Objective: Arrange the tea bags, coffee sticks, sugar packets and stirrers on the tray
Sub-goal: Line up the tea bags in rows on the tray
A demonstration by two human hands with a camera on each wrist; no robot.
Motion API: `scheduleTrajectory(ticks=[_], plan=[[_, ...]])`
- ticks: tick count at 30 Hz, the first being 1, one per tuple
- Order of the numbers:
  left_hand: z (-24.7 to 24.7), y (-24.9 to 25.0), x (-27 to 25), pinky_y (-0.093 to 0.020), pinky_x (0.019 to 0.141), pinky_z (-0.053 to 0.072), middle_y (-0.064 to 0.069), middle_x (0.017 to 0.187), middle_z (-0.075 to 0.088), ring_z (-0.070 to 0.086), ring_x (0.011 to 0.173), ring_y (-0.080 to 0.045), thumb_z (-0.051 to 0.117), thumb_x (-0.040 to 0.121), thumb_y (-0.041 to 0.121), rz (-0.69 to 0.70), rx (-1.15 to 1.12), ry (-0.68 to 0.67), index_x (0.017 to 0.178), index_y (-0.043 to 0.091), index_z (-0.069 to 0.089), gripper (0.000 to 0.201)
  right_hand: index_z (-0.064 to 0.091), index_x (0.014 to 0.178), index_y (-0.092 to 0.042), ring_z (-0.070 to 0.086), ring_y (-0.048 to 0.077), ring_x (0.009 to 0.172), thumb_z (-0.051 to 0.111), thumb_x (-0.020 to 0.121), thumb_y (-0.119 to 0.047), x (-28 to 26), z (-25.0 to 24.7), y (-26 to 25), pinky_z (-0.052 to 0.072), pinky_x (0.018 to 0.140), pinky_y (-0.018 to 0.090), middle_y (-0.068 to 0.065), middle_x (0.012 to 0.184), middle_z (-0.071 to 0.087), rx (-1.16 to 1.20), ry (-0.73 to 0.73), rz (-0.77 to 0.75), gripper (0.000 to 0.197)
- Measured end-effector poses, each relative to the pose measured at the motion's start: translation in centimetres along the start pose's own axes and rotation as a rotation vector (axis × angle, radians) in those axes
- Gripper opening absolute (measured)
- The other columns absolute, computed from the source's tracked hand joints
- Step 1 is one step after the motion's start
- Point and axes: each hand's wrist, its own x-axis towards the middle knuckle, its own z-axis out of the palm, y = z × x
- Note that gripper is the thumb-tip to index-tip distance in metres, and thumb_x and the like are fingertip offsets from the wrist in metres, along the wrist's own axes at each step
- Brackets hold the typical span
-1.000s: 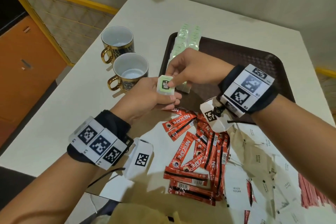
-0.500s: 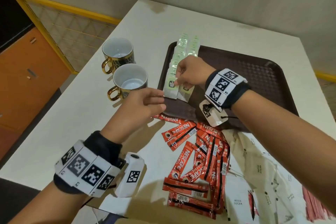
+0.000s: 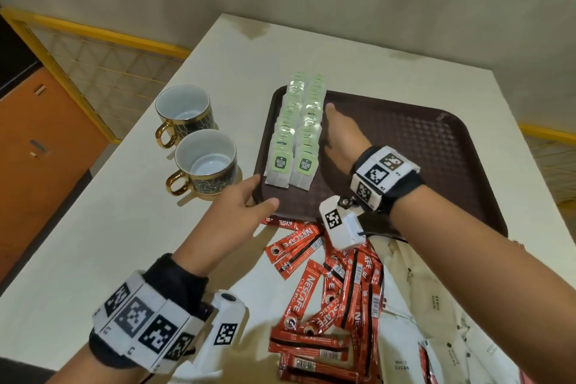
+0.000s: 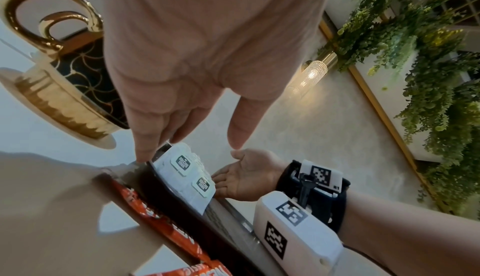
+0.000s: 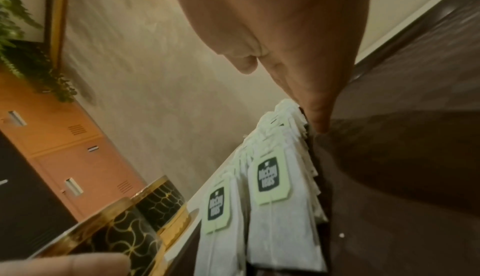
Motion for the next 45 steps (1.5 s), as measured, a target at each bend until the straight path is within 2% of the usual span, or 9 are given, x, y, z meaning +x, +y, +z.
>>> scheduleTrajectory(ticks=[4, 9, 14, 18, 24, 29, 35, 43, 45], plan=[[0.0, -0.1, 0.1, -0.027, 0.103, 0.035, 0.006, 0.148, 0.046, 0.038, 0.139, -0.01, 0.055, 0.098, 0.025, -0.026, -0.005, -0.01, 0.151, 0.021, 0.034, 0.058, 0.039, 0.147, -0.014, 0.05, 0.028, 0.129, 0.033, 0.076, -0.073, 4.5, 0.4, 2.3, 0.038, 0.11, 0.047, 0.009, 0.144, 0.05, 0.018, -0.085, -0.033, 0.092], [0.1, 0.0, 0.1, -0.027, 0.104, 0.033, 0.006, 0.15, 0.044, 0.035, 0.141, -0.011, 0.055, 0.098, 0.026, -0.037, -0.006, -0.022, 0.152, 0.022, 0.033, 0.058, 0.045, 0.141, -0.012, 0.059, 0.026, 0.119, 0.028, 0.102, -0.052, 0.4, 0.9, -0.6, 0.045, 0.104, 0.043, 0.011, 0.132, 0.06, 0.08, -0.08, -0.041, 0.059], [0.1, 0.3, -0.1, -0.024, 0.101, 0.033, 0.006, 0.152, 0.041, 0.034, 0.141, -0.011, 0.054, 0.098, 0.027, -0.052, 0.002, -0.027, 0.153, 0.023, 0.028, 0.061, 0.049, 0.14, -0.012, 0.063, 0.021, 0.114, 0.025, 0.103, -0.05, 1.5, 0.1, -0.2, 0.049, 0.098, 0.034, 0.01, 0.131, 0.062, 0.172, -0.146, -0.066, 0.057], [0.2, 0.6, -0.3, -0.019, 0.093, 0.031, 0.006, 0.151, 0.042, 0.034, 0.123, 0.002, 0.053, 0.099, 0.025, -0.04, 0.018, -0.024, 0.152, 0.022, 0.028, 0.06, 0.042, 0.144, -0.015, 0.058, 0.018, 0.119, 0.023, 0.104, -0.05, 2.5, -0.5, -0.1, 0.042, 0.105, 0.033, 0.008, 0.14, 0.053, 0.176, -0.178, -0.068, 0.057], [-0.1, 0.5, -0.3, -0.01, 0.091, 0.033, 0.013, 0.144, 0.046, 0.041, 0.118, 0.008, 0.054, 0.098, 0.026, -0.061, 0.031, -0.043, 0.152, 0.021, 0.028, 0.061, 0.011, 0.156, -0.018, 0.018, 0.022, 0.149, 0.022, 0.096, -0.066, 5.6, -2.1, -3.0, 0.014, 0.12, 0.04, 0.004, 0.162, 0.015, 0.195, 0.001, 0.018, 0.078], [0.0, 0.5, 0.0, 0.006, 0.057, 0.036, 0.039, 0.106, 0.045, 0.046, 0.072, 0.029, 0.054, 0.098, 0.024, -0.089, 0.013, -0.058, 0.149, 0.024, 0.034, 0.055, 0.017, 0.154, -0.008, 0.026, 0.027, 0.145, 0.021, 0.103, -0.051, 7.8, -2.3, -5.3, 0.021, 0.117, 0.035, 0.008, 0.159, 0.023, 0.053, 0.082, -0.057, 0.066], [-0.2, -0.1, 0.6, 0.006, 0.061, 0.035, 0.044, 0.098, 0.04, 0.043, 0.073, 0.035, 0.056, 0.097, 0.023, -0.115, -0.027, -0.045, 0.148, 0.026, 0.035, 0.056, 0.041, 0.143, -0.003, 0.048, 0.026, 0.13, 0.023, 0.1, -0.058, 9.8, 0.0, -4.7, 0.031, 0.115, 0.039, 0.011, 0.143, 0.049, 0.009, 0.035, -0.081, 0.073], [-0.5, -0.2, 0.8, 0.009, 0.061, 0.033, 0.058, 0.066, 0.044, 0.041, 0.071, 0.04, 0.057, 0.096, 0.018, -0.121, -0.027, -0.07, 0.111, 0.05, 0.036, 0.042, 0.029, 0.151, -0.009, 0.036, 0.024, 0.141, 0.025, 0.087, -0.069, 14.5, 0.8, -2.1, 0.025, 0.119, 0.043, 0.008, 0.155, 0.035, 0.054, 0.014, -0.105, 0.087], [-0.4, -0.5, 0.9, 0.008, 0.064, 0.033, 0.057, 0.084, 0.045, 0.041, 0.074, 0.039, 0.058, 0.096, 0.02, -0.107, -0.023, -0.058, 0.123, 0.048, 0.038, 0.043, 0.025, 0.153, -0.013, 0.032, 0.021, 0.143, 0.025, 0.072, -0.079, 14.8, 0.9, -1.6, 0.021, 0.12, 0.043, 0.005, 0.158, 0.03, 0.055, -0.002, -0.106, 0.104]])
